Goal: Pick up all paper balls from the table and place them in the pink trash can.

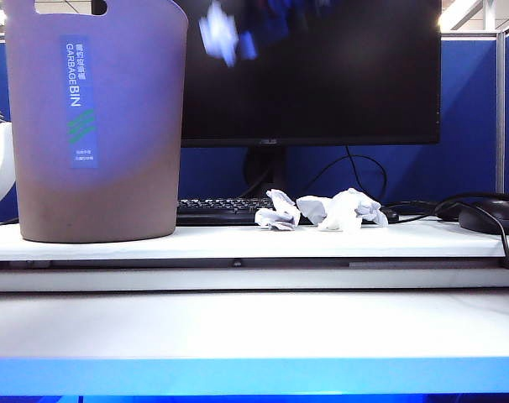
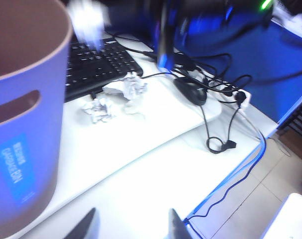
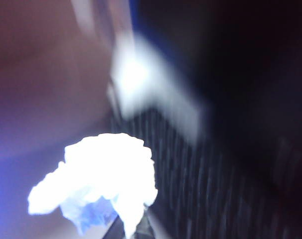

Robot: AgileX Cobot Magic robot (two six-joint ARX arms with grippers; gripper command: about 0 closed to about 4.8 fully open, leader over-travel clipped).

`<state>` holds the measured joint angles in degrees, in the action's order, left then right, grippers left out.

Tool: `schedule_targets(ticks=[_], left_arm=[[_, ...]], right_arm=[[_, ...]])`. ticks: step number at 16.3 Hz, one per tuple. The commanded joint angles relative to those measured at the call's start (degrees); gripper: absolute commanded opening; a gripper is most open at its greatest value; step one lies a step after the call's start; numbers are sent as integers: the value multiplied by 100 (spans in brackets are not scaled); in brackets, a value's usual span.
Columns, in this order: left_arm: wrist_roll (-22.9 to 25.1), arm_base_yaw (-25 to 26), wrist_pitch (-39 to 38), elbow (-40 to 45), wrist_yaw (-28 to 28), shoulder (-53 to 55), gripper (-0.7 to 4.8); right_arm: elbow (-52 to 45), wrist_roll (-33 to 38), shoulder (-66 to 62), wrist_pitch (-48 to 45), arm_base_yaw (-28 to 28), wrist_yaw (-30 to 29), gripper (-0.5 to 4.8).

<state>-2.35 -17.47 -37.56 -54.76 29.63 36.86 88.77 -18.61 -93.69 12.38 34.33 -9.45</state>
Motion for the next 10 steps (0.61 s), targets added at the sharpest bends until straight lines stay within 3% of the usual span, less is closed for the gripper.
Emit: schedule_targets(ticks=[1, 3, 6, 7, 8, 10], left_arm=[[20, 2, 44, -17, 164, 0, 184], [20, 2, 103, -15, 415, 0, 184], [17, 0, 417, -15, 1250, 0, 184], [17, 0, 546, -15, 1563, 0, 184], [11, 0, 647, -15, 1711, 0, 184], [2, 2, 1113, -15, 1862, 0, 184]], right_arm=[[470, 278, 37, -1069, 155, -1274, -1], [837, 280, -162, -1038, 380, -1322, -1], [1207, 341, -664, -918, 577, -1362, 8], [1241, 396, -793, -909, 579, -1307, 199], [1246, 546, -824, -866, 577, -1235, 455], [1248, 656, -741, -671, 529, -1226, 479]])
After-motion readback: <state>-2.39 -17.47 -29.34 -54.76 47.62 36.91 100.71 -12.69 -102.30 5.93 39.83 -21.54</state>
